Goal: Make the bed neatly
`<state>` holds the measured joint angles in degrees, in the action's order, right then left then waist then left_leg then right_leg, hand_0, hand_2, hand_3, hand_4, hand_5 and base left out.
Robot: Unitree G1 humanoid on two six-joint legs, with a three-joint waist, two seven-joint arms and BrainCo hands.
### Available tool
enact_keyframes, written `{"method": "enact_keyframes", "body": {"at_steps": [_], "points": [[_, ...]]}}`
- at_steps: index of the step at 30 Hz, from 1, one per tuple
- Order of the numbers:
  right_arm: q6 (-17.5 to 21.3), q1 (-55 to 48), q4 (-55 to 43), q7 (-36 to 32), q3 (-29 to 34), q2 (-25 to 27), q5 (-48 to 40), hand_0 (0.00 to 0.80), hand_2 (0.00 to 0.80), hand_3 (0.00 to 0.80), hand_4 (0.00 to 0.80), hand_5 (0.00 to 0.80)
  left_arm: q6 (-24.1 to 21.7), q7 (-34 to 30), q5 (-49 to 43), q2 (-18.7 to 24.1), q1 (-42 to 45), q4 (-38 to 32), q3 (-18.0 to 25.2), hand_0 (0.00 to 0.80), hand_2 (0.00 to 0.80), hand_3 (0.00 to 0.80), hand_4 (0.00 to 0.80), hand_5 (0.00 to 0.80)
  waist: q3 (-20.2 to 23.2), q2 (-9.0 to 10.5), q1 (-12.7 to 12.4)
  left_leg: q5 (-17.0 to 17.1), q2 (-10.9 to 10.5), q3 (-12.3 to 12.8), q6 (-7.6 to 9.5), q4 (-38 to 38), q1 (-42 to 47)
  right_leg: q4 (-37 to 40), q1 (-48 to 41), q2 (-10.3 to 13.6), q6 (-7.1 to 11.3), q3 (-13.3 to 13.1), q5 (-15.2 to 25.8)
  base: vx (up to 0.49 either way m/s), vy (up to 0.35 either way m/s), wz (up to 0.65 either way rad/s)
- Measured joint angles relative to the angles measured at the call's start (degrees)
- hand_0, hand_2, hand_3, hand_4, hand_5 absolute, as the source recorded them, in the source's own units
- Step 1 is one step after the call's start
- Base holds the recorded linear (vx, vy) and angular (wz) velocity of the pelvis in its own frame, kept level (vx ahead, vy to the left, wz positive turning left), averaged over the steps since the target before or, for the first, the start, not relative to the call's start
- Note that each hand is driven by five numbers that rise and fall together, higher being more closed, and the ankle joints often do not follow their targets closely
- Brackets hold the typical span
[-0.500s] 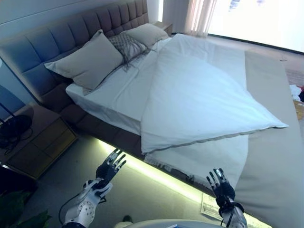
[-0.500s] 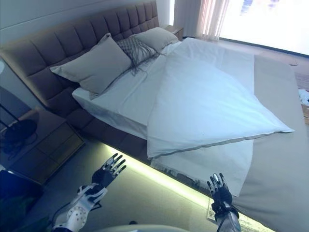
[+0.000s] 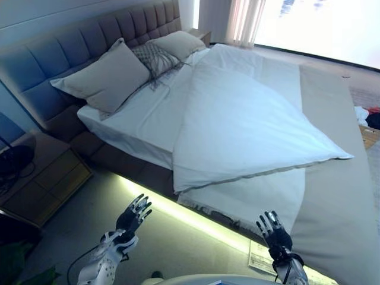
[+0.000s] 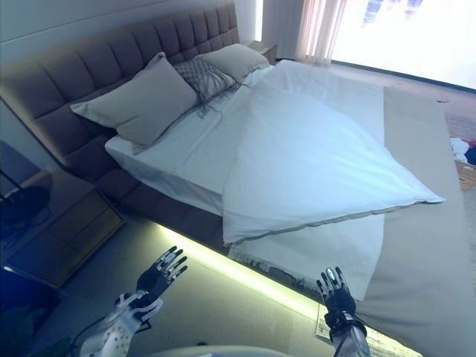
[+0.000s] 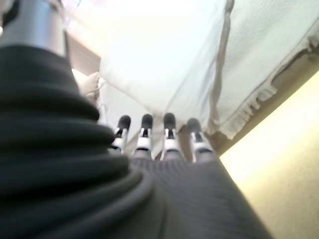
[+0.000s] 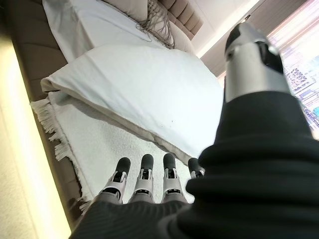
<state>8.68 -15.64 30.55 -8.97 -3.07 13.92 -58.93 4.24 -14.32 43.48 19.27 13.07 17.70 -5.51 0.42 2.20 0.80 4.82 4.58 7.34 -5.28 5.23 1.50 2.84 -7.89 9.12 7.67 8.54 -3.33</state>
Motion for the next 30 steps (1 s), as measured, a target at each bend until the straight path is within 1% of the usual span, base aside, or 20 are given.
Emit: {"method": "enact_keyframes", "body": {"at_steps": [5,7,8,10,11,12,13,14,15,16,17,19,21,23,24,26,27,28,29,30], "points": [[-1.52,-0.57,-0.12,-0.81,-0.14,0.01,0.44,0.000,0.000,0.000,0.000,0.000,-0.57,-1.07,0.51,0.04,0.51,-0.57,-0.02,0.000,0.000,0.000,0.000,0.000,0.00,-0.12,0.01,0.03,0.21,-0.19,0.00,-0.23,-0.13,-0.39,0.18,-0.32,-0.16,-0.03,-0.13,-0.046,-0.079,0.01],[-2.06,-0.26,-0.25,-0.94,-0.96,0.35,0.46,0.000,0.000,0.000,0.000,0.000,-1.55,-0.98,1.20,0.23,0.53,-0.53,-0.15,0.000,0.000,0.000,0.000,0.000,-0.12,-0.20,0.09,-0.02,0.69,-1.26,-0.26,-1.64,-1.15,-1.69,1.18,-0.83,-0.57,-0.31,-0.89,-0.119,-0.097,0.08],[-2.30,-0.15,-0.30,-0.95,-1.33,0.47,0.46,0.000,0.000,0.000,0.000,0.000,-1.85,-0.87,1.22,0.41,0.33,-0.50,-0.38,0.000,0.000,0.000,0.000,0.000,-0.30,-0.13,-0.02,0.07,1.11,-1.33,-0.42,-2.35,-1.56,-1.98,1.44,-1.22,-0.82,-0.37,-1.03,-0.134,-0.060,0.00],[-2.84,2.50,0.10,-0.98,-3.04,0.71,0.31,0.000,0.000,0.000,0.000,0.000,-3.33,-0.48,2.51,1.02,0.06,0.15,-0.45,0.000,0.000,0.000,0.000,0.000,-2.37,0.12,-0.47,-0.01,1.95,-2.60,-0.53,-6.37,-3.00,-3.13,2.30,-1.97,-1.94,-2.12,-1.66,-0.046,-0.007,-0.23],[-2.83,3.33,-0.02,-1.01,-3.37,0.82,0.23,0.000,0.000,0.000,0.000,0.000,-3.51,-0.32,2.63,1.02,0.14,0.34,-0.43,0.000,0.000,0.000,0.000,0.000,-2.89,-0.15,-0.61,-0.05,2.42,-3.55,-0.58,-7.07,-3.13,-3.10,2.30,-2.27,-2.33,-2.63,-1.48,0.045,0.061,-0.35],[-2.82,4.32,-0.13,-0.97,-3.63,1.15,0.05,0.000,0.000,0.000,0.000,0.000,-3.50,-0.32,2.86,0.80,0.19,0.63,-0.50,0.000,0.000,0.000,0.000,0.000,-3.59,-0.87,-1.67,-0.22,3.15,-4.88,-0.80,-7.89,-3.04,-3.13,2.28,-2.85,-2.90,-3.50,-1.17,0.070,0.100,-0.33],[-2.81,4.31,-0.49,-0.73,-3.57,1.59,-0.05,0.000,0.000,0.000,0.000,0.000,-3.50,-0.42,2.89,0.44,0.21,0.96,-0.50,0.000,0.000,0.000,0.000,0.000,-3.68,-1.37,-1.77,-0.32,3.34,-5.27,-0.90,-8.09,-2.79,-3.10,2.18,-3.08,-3.05,-3.96,-0.93,0.073,0.137,-0.19],[-2.82,3.94,-1.04,-0.45,-3.57,2.54,-0.21,0.000,0.000,0.000,0.000,0.000,-3.48,-0.50,2.91,-0.10,0.33,1.15,-0.48,0.000,0.000,0.000,0.000,0.000,-3.75,-2.30,-1.86,-0.67,3.44,-5.79,-1.32,-7.87,-2.68,-3.15,1.89,-3.25,-3.02,-3.57,-0.92,0.075,0.160,0.06],[-2.82,3.67,-1.31,-0.42,-3.13,3.67,-0.27,0.000,0.000,0.000,0.000,0.000,-3.43,-0.78,2.92,-0.87,0.28,1.14,-0.48,0.000,0.000,0.000,0.000,0.000,-3.76,-3.87,-1.69,-1.63,3.57,-5.87,-2.23,-7.26,-2.44,-3.28,1.84,-3.39,-2.81,-3.13,-0.92,0.083,0.197,0.18],[-2.86,3.25,-1.37,-0.33,-2.57,4.34,-0.29,0.000,0.000,0.000,0.000,0.000,-3.37,-0.99,2.93,-1.34,0.26,1.10,-0.43,0.000,0.000,0.000,0.000,0.000,-3.90,-4.72,-1.79,-2.34,2.99,-5.87,-2.10,-6.29,-1.95,-3.60,2.01,-2.94,-2.36,-3.25,-0.92,0.096,0.211,0.11],[-2.85,2.68,-1.46,-0.42,-2.22,4.44,-0.29,0.000,0.000,0.000,0.000,0.000,-3.34,-1.25,2.94,-1.33,0.37,1.02,-0.39,0.000,0.000,0.000,0.000,0.000,-3.95,-5.06,-1.95,-2.18,2.20,-5.90,-1.73,-5.78,-2.14,-3.77,2.23,-2.43,-1.83,-2.95,-0.82,0.082,0.218,0.10],[-2.81,1.34,-1.43,-0.51,-2.10,4.09,-0.59,0.000,0.000,0.000,0.000,0.000,-3.09,-1.51,2.90,-1.27,0.29,1.05,-0.30,0.000,0.000,0.000,0.000,0.000,-3.96,-5.16,-1.85,-1.51,0.87,-6.05,-0.82,-4.58,-2.29,-3.82,2.42,-1.04,-0.90,-2.08,-0.76,0.077,0.187,0.20],[-2.80,0.98,-1.43,-0.57,-2.11,3.57,-1.56,0.000,0.000,0.000,0.000,0.000,-2.64,-1.51,2.86,-1.29,0.28,1.05,-0.39,0.000,0.000,0.000,0.000,0.000,-3.82,-5.30,-1.76,-1.07,0.08,-6.22,-0.21,-3.81,-2.28,-4.01,2.54,-0.04,-0.32,-1.64,-0.93,0.142,0.196,0.15],[-2.79,0.72,-1.46,-0.67,-2.08,2.60,-2.52,0.000,0.000,0.000,0.000,0.000,-2.26,-1.44,2.86,-1.23,0.42,1.01,-0.27,0.000,0.000,0.000,0.000,0.000,-3.42,-4.67,-1.85,-0.60,-1.16,-6.16,0.46,-2.96,-1.99,-4.02,2.43,1.12,0.22,-1.28,-0.86,0.133,0.185,0.08],[-2.78,0.82,-1.52,-0.67,-2.08,1.89,-2.52,0.000,0.000,0.000,0.000,0.000,-2.24,-1.40,2.89,-1.10,0.54,1.01,-0.10,0.000,0.000,0.000,0.000,0.000,-3.06,-4.28,-1.84,-0.61,-1.92,-6.16,0.69,-2.68,-1.94,-4.05,2.38,1.66,0.81,-1.26,-0.67,0.083,0.190,0.06],[-2.75,1.25,-2.15,-0.65,-2.09,0.87,-2.58,0.000,0.000,0.000,0.000,0.000,-2.20,-1.39,2.87,-0.79,0.39,1.02,0.10,0.000,0.000,0.000,0.000,0.000,-3.05,-3.79,-1.80,-0.58,-2.94,-6.14,1.07,-2.78,-1.60,-6.03,2.76,2.82,1.47,-1.24,-1.50,0.068,0.291,0.04],[-2.64,1.54,-2.54,-0.64,-2.10,0.39,-2.82,0.000,0.000,0.000,0.000,0.000,-2.24,-1.58,2.84,-0.60,0.17,1.18,0.13,0.000,0.000,0.000,0.000,0.000,-3.26,-3.50,-1.75,-1.16,-3.68,-6.04,1.87,-2.95,-1.23,-7.93,3.00,3.56,1.73,-1.38,-2.17,0.062,0.342,0.01],[-2.48,2.16,-2.54,-0.64,-2.12,0.32,-3.79,0.000,0.000,0.000,0.000,0.000,-2.24,-2.12,2.81,-0.72,-0.60,2.17,0.11,0.000,0.000,0.000,0.000,0.000,-3.64,-3.83,-1.80,-1.50,-3.95,-6.08,2.15,-3.50,-1.11,-12.26,4.80,4.06,1.65,-1.49,-3.11,0.043,0.297,0.08],[-2.15,2.70,-2.58,-0.64,-2.08,0.07,-4.63,0.000,0.000,0.000,0.000,0.000,-2.24,-2.60,2.80,-0.99,-1.57,3.30,-0.02,0.000,0.000,0.000,0.000,0.000,-4.20,-4.61,-1.60,-2.47,-4.16,-6.00,3.18,-4.91,-1.36,-17.74,6.78,4.54,1.58,-1.72,-3.23,0.049,0.341,0.18],[-1.59,3.01,-2.78,-0.65,-1.86,0.26,-5.71,0.000,0.000,0.000,0.000,0.000,-2.27,-3.46,2.77,-1.04,-3.06,4.66,-0.11,0.000,0.000,0.000,0.000,0.000,-5.22,-5.34,-1.54,-3.32,-4.50,-5.97,3.64,-6.21,-1.09,-26.79,10.42,5.38,0.89,-2.02,-2.76,0.064,0.297,0.27]]}}
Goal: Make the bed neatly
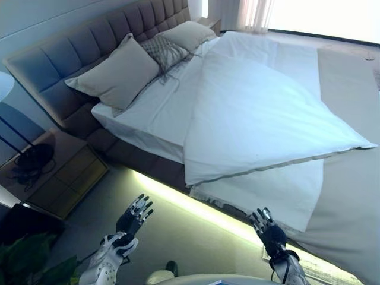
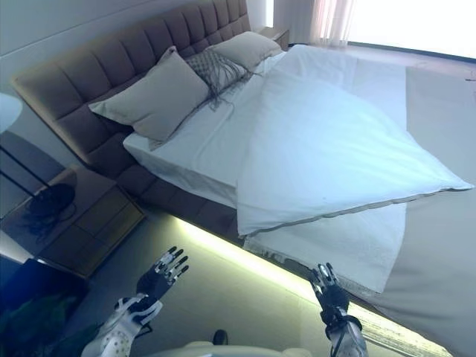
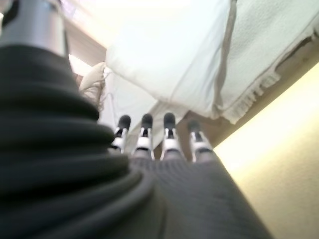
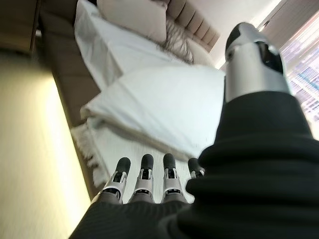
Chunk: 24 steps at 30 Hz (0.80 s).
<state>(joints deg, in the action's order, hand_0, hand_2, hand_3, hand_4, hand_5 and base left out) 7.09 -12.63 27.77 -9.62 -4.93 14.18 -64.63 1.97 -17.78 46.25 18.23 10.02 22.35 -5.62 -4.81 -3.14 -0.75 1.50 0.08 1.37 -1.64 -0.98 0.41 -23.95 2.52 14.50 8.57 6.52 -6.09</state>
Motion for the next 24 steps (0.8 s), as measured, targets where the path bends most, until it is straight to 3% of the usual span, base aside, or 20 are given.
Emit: {"method": "enact_keyframes", "body": {"at_steps": [2,3,4,6,9,12,13,16,17,18,19,20,22,24], "points": [[0.57,-0.24,-0.16,-0.36,-0.08,-0.06,-1.40,0.000,0.000,0.000,0.000,0.000,-0.04,-0.86,-0.32,0.41,-2.48,2.53,0.14,0.000,0.000,0.000,0.000,0.000,-0.96,-0.13,-0.08,-2.41,-1.37,-0.32,1.62,-3.65,-0.06,-13.55,5.94,2.11,-3.64,-2.58,3.71,0.138,0.124,0.23],[0.56,-0.46,-0.15,-0.53,-0.25,-0.35,-1.55,0.000,0.000,0.000,0.000,0.000,-0.06,-1.13,-0.48,1.05,-2.42,2.52,0.24,0.000,0.000,0.000,0.000,0.000,-0.87,-0.28,-0.12,-2.63,-1.53,-0.64,2.21,-4.04,-0.03,-16.26,7.90,2.38,-3.95,-3.34,6.32,0.216,-0.080,0.16],[0.56,-0.84,-0.17,-0.86,-0.24,-0.70,-1.56,0.000,0.000,0.000,0.000,0.000,-0.01,-1.34,-0.48,1.87,-2.38,2.29,0.49,0.000,0.000,0.000,0.000,0.000,-0.71,-0.47,-0.08,-2.78,-1.62,-0.66,2.73,-3.88,-0.11,-16.23,9.04,2.17,-3.52,-3.28,5.06,0.230,-0.136,0.07],[0.56,-0.87,-0.19,-1.19,-0.19,-1.19,-1.56,0.000,0.000,0.000,0.000,0.000,0.01,-1.35,-0.48,3.93,-2.07,0.93,1.59,0.000,0.000,0.000,0.000,0.000,-0.98,1.02,-0.22,-2.55,-2.14,-0.57,3.18,-3.57,-0.13,-12.89,10.20,1.24,-2.71,-2.26,2.37,0.217,-0.177,0.08],[0.58,-0.61,-0.11,-1.34,0.08,-1.48,-1.88,0.000,0.000,0.000,0.000,0.000,0.09,-1.02,-0.48,4.70,-1.58,1.09,2.15,0.000,0.000,0.000,0.000,0.000,-1.12,3.15,-0.10,-2.41,-3.54,-0.12,3.39,-3.43,-0.33,-3.18,10.61,1.53,-1.75,-2.53,2.14,0.325,-0.259,-0.01],[0.56,2.03,2.24,-1.66,0.05,-1.60,-3.11,0.000,0.000,0.000,0.000,0.000,0.93,-0.95,-0.49,4.17,-1.76,1.21,1.10,0.000,0.000,0.000,0.000,0.000,-1.09,3.56,0.21,-2.83,-3.94,-0.47,2.74,-3.29,-0.69,15.19,10.48,3.22,2.86,-3.69,5.17,0.348,-0.219,0.01],[0.56,2.56,2.67,-1.50,0.17,-1.85,-3.32,0.000,0.000,0.000,0.000,0.000,1.37,-0.93,-0.49,4.17,-1.70,1.23,1.06,0.000,0.000,0.000,0.000,0.000,-1.08,3.68,0.21,-3.10,-3.75,-0.60,2.31,-3.15,-0.47,18.39,10.54,3.46,3.10,-3.49,5.72,0.313,-0.219,0.01],[0.53,1.98,3.05,-1.37,1.04,-3.12,-3.48,0.000,0.000,0.000,0.000,0.000,2.72,-0.60,-0.49,4.02,-0.90,1.30,0.94,0.000,0.000,0.000,0.000,0.000,-0.99,4.66,0.16,-4.00,-2.38,-1.87,0.24,-1.46,2.30,19.89,9.38,2.64,2.96,-1.63,8.44,0.380,-0.250,0.08],[0.53,1.10,3.00,-1.39,1.28,-3.34,-3.40,0.000,0.000,0.000,0.000,0.000,3.08,-0.61,-0.52,3.48,-0.83,1.20,0.89,0.000,0.000,0.000,0.000,0.000,-1.14,3.78,0.38,-4.84,-1.68,-2.07,-0.40,-3.76,2.78,19.62,8.64,1.67,3.32,-0.89,8.96,0.415,-0.289,0.04],[0.50,0.78,2.66,-1.39,1.67,-2.31,-3.22,0.000,0.000,0.000,0.000,0.000,3.38,-0.61,-0.54,2.47,-0.54,1.20,0.94,0.000,0.000,0.000,0.000,0.000,-1.29,2.84,0.38,-8.14,-1.70,-1.63,-0.62,-8.94,2.46,18.76,8.08,0.68,3.18,-0.69,9.38,0.408,-0.297,0.09],[0.50,0.10,1.98,-1.46,1.81,-1.75,-2.98,0.000,0.000,0.000,0.000,0.000,3.54,-0.72,-0.58,1.74,-0.07,1.00,0.94,0.000,0.000,0.000,0.000,0.000,-1.15,2.04,0.76,-10.33,-1.21,-1.73,0.09,-9.74,2.80,17.93,7.56,-0.28,2.52,-0.11,9.90,0.394,-0.299,0.16],[0.44,-0.26,1.92,-1.68,1.81,-1.98,-2.88,0.000,0.000,0.000,0.000,0.000,3.50,-0.95,-0.57,1.72,0.64,0.43,1.73,0.000,0.000,0.000,0.000,0.000,-0.89,2.66,1.49,-11.49,-0.74,-2.38,-0.54,-8.85,3.45,15.64,8.20,-0.64,1.03,0.25,11.09,0.282,-0.231,0.19],[0.35,-1.33,2.01,-1.87,2.04,-1.96,-2.84,0.000,0.000,0.000,0.000,0.000,3.64,-1.01,-0.57,1.72,1.22,-0.08,2.31,0.000,0.000,0.000,0.000,0.000,-0.74,3.79,1.56,-11.66,-0.01,-3.14,-0.77,-7.55,4.16,13.72,9.14,-1.35,-0.83,0.50,12.10,0.338,-0.303,0.04],[0.14,-1.39,2.33,-1.91,2.06,-1.74,-2.84,0.000,0.000,0.000,0.000,0.000,3.70,-1.23,-0.53,1.66,1.44,-0.23,2.27,0.000,0.000,0.000,0.000,0.000,-0.85,3.70,1.75,-11.81,1.67,-3.35,-1.07,-7.12,4.05,13.16,9.02,-3.03,-1.40,0.42,11.70,0.390,-0.388,0.11]]}}
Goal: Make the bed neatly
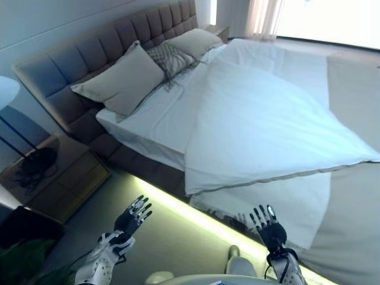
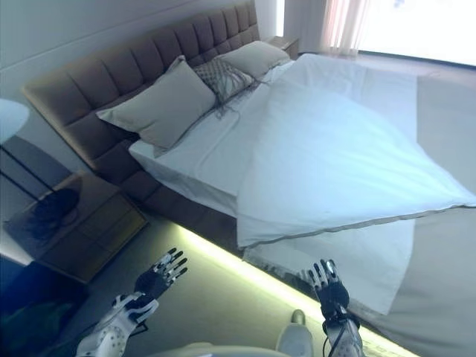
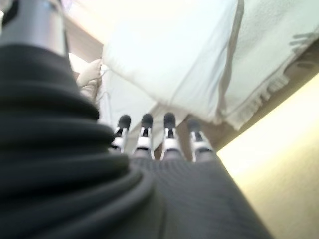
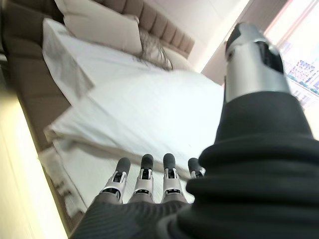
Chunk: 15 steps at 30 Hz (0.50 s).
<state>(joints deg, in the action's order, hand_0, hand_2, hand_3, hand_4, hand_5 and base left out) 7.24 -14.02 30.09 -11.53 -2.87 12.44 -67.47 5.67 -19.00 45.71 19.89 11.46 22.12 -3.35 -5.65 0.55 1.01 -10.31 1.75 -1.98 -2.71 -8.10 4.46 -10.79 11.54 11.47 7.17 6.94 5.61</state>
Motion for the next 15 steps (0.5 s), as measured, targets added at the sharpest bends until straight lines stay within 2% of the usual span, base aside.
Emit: {"method": "enact_keyframes", "body": {"at_steps": [2,5,7,9,10,12,15], "points": [[-0.37,-0.21,0.03,0.02,-0.30,-0.05,0.12,0.000,0.000,0.000,0.000,0.000,-0.02,-0.17,0.09,-0.08,0.17,-0.33,-0.14,0.000,0.000,0.000,0.000,0.000,0.06,0.39,1.17,-0.11,1.48,-1.31,-0.19,0.18,0.27,-1.05,-0.48,-1.76,-2.99,-0.25,-2.23,0.297,-0.330,0.36],[-2.00,-0.15,-0.95,0.47,-0.58,0.85,0.53,0.000,0.000,0.000,0.000,0.000,0.02,-1.44,0.22,-0.47,1.39,-0.86,-0.09,0.000,0.000,0.000,0.000,0.000,0.12,-0.15,1.34,0.05,4.03,-1.46,-0.80,-0.45,2.07,-4.00,-1.90,-4.29,-4.19,0.06,-5.51,0.185,-0.320,0.22],[-2.74,1.86,1.83,0.70,-1.37,1.69,0.53,0.000,0.000,0.000,0.000,0.000,-0.18,-1.70,1.39,-0.30,0.65,-0.76,-0.26,0.000,0.000,0.000,0.000,0.000,0.36,1.65,1.20,1.24,3.46,-0.58,-2.12,-10.57,-2.32,-3.88,-2.56,-4.74,-5.15,-0.04,-6.97,0.116,-0.289,0.17],[-2.71,3.00,3.46,0.72,-1.30,1.85,0.51,0.000,0.000,0.000,0.000,0.000,-0.38,-1.86,2.40,-0.45,0.61,-0.57,-1.30,0.000,0.000,0.000,0.000,0.000,0.76,2.39,0.37,3.99,4.22,1.19,-0.56,-18.83,-5.91,-2.23,-4.48,-5.33,-5.51,-0.24,-6.77,0.116,-0.131,-0.09],[-2.53,2.99,3.61,0.64,-1.37,1.88,0.49,0.000,0.000,0.000,0.000,0.000,-0.61,-2.08,2.39,-0.42,0.55,-0.57,-2.41,0.000,0.000,0.000,0.000,0.000,0.88,2.66,-0.24,5.61,4.84,2.12,0.95,-20.40,-6.90,-1.62,-5.30,-5.27,-6.25,-0.47,-6.95,0.116,0.023,-0.03],[-2.03,2.79,3.72,0.59,-1.27,1.99,0.49,0.000,0.000,0.000,0.000,0.000,-1.59,-2.99,2.42,-0.41,0.25,-0.60,-5.23,0.000,0.000,0.000,0.000,0.000,1.87,3.28,-0.24,6.96,5.19,3.21,1.43,-19.07,-6.64,-1.30,-5.44,-5.67,-7.51,-0.12,-7.55,0.111,0.082,0.12],[-1.15,2.45,3.74,1.44,-0.07,3.44,0.47,0.000,0.000,0.000,0.000,0.000,-1.61,-3.89,2.67,-1.82,-2.32,-0.76,-7.53,0.000,0.000,0.000,0.000,0.000,0.62,0.65,1.07,6.77,6.22,5.43,1.16,-12.33,-6.21,-0.97,-5.76,-7.04,-8.32,-0.26,-7.72,0.137,0.027,0.52]]}}
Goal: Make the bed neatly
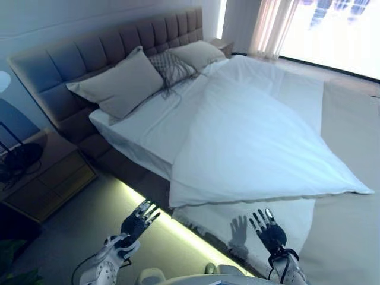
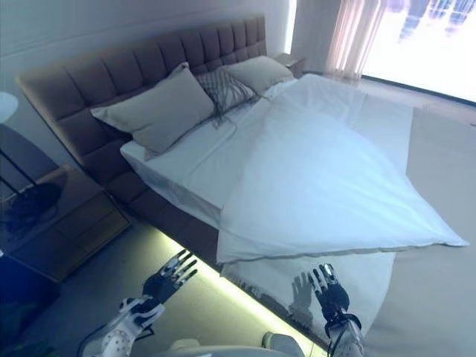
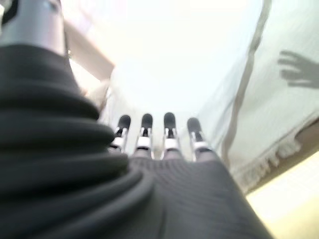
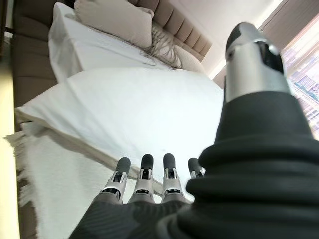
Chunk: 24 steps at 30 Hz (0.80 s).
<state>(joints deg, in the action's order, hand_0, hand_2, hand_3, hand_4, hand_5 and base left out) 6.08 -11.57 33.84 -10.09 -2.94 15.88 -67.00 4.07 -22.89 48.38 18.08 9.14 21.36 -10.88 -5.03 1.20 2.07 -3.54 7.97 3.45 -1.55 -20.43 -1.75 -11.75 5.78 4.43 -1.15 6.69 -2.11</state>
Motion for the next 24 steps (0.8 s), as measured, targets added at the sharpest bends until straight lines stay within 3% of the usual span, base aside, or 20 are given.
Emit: {"method": "enact_keyframes", "body": {"at_steps": [2,4,5,6,7,9,10,11,12,13,16,19,21,22,23,24], "points": [[0.75,-0.77,-0.15,0.61,0.36,0.84,-0.18,0.000,0.000,0.000,0.000,0.000,0.07,-0.18,0.05,-1.17,-2.32,0.51,-0.64,0.000,0.000,0.000,0.000,0.000,-0.77,-0.89,0.30,-0.44,-0.57,2.77,-0.69,4.45,-0.16,0.52,0.21,-0.18,-0.10,-0.30,0.15,0.201,-0.002,0.57],[1.23,-1.77,-1.53,0.64,0.35,1.29,-0.72,0.000,0.000,0.000,0.000,0.000,0.03,-0.76,0.03,-2.03,-3.42,0.33,-0.96,0.000,0.000,0.000,0.000,0.000,-1.30,-2.03,0.18,-0.56,-1.69,2.34,-0.60,11.67,1.59,0.51,1.25,-1.35,0.58,-1.11,0.59,0.251,0.023,0.11],[1.33,-1.85,-1.68,0.63,0.26,0.84,-1.21,0.000,0.000,0.000,0.000,0.000,-0.03,-1.06,0.02,-1.89,-3.40,0.78,-0.90,0.000,0.000,0.000,0.000,0.000,-1.79,-2.26,-0.45,-0.21,-1.90,1.83,-3.73,13.68,2.61,0.96,1.58,-2.26,0.91,-2.65,0.78,0.298,0.041,-0.37],[1.34,-1.37,-1.92,0.51,0.24,0.42,-1.73,0.000,0.000,0.000,0.000,0.000,0.18,-1.19,-0.08,-1.64,-3.34,1.41,-1.01,0.000,0.000,0.000,0.000,0.000,-1.78,-3.12,-1.16,-0.24,-1.33,2.39,-3.44,14.94,3.12,2.61,0.97,-3.14,1.79,-2.70,0.17,0.270,0.044,-0.71],[1.30,-1.03,-1.94,0.63,0.25,0.32,-1.76,0.000,0.000,0.000,0.000,0.000,0.12,-1.29,-0.08,-1.48,-3.08,0.87,-0.96,0.000,0.000,0.000,0.000,0.000,-2.57,-3.63,-2.27,-0.13,-0.14,4.50,-3.44,15.60,4.18,-3.70,1.65,-3.54,1.22,-2.63,-1.45,0.296,0.042,-0.69],[1.29,-2.83,-2.11,0.72,0.19,0.27,-1.66,0.000,0.000,0.000,0.000,0.000,0.16,-1.56,-0.06,0.45,-2.26,0.03,-1.43,0.000,0.000,0.000,0.000,0.000,-2.24,-2.01,-2.99,-0.31,-1.07,6.04,-3.46,16.15,6.55,-13.41,1.06,-2.46,2.75,-2.01,-7.32,0.318,0.030,-0.43],[1.32,-3.07,-2.00,0.68,0.19,0.05,-1.69,0.000,0.000,0.000,0.000,0.000,0.20,-1.67,-0.05,1.68,-2.60,-0.01,-1.37,0.000,0.000,0.000,0.000,0.000,-1.98,-0.16,-2.93,-0.30,-2.43,5.62,-3.87,14.29,6.49,-9.34,-1.70,-1.27,1.36,-3.27,-9.91,0.383,0.018,-0.17],[1.40,-2.63,-0.80,0.68,0.55,0.05,-1.73,0.000,0.000,0.000,0.000,0.000,0.26,-1.73,-0.01,1.66,-3.55,0.81,-1.34,0.000,0.000,0.000,0.000,0.000,-2.46,-0.16,-3.00,-1.52,-2.21,3.29,-4.08,9.04,4.46,-5.20,-4.01,-1.88,0.20,-4.24,-9.53,0.364,0.019,-0.14],[1.57,-1.75,0.05,0.64,0.91,-0.66,-1.82,0.000,0.000,0.000,0.000,0.000,0.45,-1.91,-0.02,1.64,-4.09,0.73,-1.54,0.000,0.000,0.000,0.000,0.000,-2.78,0.09,-2.91,-2.30,-2.33,-0.84,-4.67,3.15,-0.66,-1.53,-5.42,-2.01,-0.58,-6.40,-8.01,0.378,0.036,-0.23],[1.64,-1.63,0.35,0.58,1.06,-0.75,-1.95,0.000,0.000,0.000,0.000,0.000,0.49,-2.00,0.00,1.48,-4.10,0.05,-1.52,0.000,0.000,0.000,0.000,0.000,-2.39,0.24,-3.40,-2.04,-2.77,-3.16,-4.95,7.08,-2.32,1.24,-6.08,-1.82,-0.88,-7.27,-6.39,0.348,0.059,-0.25],[2.02,-0.54,3.20,0.53,1.18,-0.56,-2.46,0.000,0.000,0.000,0.000,0.000,0.75,-1.87,-0.15,-1.36,-5.44,0.48,-1.55,0.000,0.000,0.000,0.000,0.000,-3.57,-4.06,-3.54,2.84,-0.57,-5.87,-5.69,19.08,-6.20,6.15,-10.25,-3.17,0.04,-8.24,-4.77,0.425,0.125,-0.04],[2.43,0.26,3.26,0.52,0.29,-0.64,-2.44,0.000,0.000,0.000,0.000,0.000,0.82,-1.79,-0.34,-1.59,-5.36,0.72,-1.63,0.000,0.000,0.000,0.000,0.000,-3.19,-5.64,-6.22,3.84,-0.47,-6.09,-5.43,18.68,-8.68,5.55,-11.83,-3.05,1.44,-9.78,-7.11,0.396,0.216,-0.48],[2.87,1.26,2.89,0.92,-0.75,-0.93,-2.41,0.000,0.000,0.000,0.000,0.000,1.10,-1.65,-0.34,-0.78,-5.20,1.83,-1.42,0.000,0.000,0.000,0.000,0.000,-2.70,-5.40,-7.91,5.01,-3.23,-6.73,-3.64,14.64,-8.40,4.70,-12.57,-0.10,3.88,-11.47,-9.09,0.452,0.279,-1.03],[3.07,1.38,2.64,1.59,-1.34,-1.33,-2.44,0.000,0.000,0.000,0.000,0.000,1.14,-0.97,-0.39,-0.60,-5.04,2.73,-1.17,0.000,0.000,0.000,0.000,0.000,-2.30,-4.54,-8.77,5.30,-5.06,-5.86,-3.18,14.39,-7.35,2.76,-12.54,2.07,4.44,-10.89,-10.36,0.349,0.236,-1.12],[3.20,1.21,1.77,2.19,-1.50,-2.15,-2.45,0.000,0.000,0.000,0.000,0.000,1.16,-0.42,-0.49,-0.04,-5.14,3.24,-1.20,0.000,0.000,0.000,0.000,0.000,-2.35,-3.94,-9.01,7.07,-5.68,-3.39,-1.05,13.03,-7.09,-3.99,-11.45,3.83,5.94,-10.31,-12.84,0.326,0.265,-0.77],[3.21,1.03,0.95,2.95,-1.19,-3.92,-2.46,0.000,0.000,0.000,0.000,0.000,1.15,-0.28,-1.06,0.86,-5.49,4.09,-1.09,0.000,0.000,0.000,0.000,0.000,-2.13,-2.18,-9.04,5.33,-7.60,-2.61,0.22,11.01,-6.65,-13.78,-10.57,6.03,8.08,-9.06,-14.88,0.312,0.302,-0.43]]}}
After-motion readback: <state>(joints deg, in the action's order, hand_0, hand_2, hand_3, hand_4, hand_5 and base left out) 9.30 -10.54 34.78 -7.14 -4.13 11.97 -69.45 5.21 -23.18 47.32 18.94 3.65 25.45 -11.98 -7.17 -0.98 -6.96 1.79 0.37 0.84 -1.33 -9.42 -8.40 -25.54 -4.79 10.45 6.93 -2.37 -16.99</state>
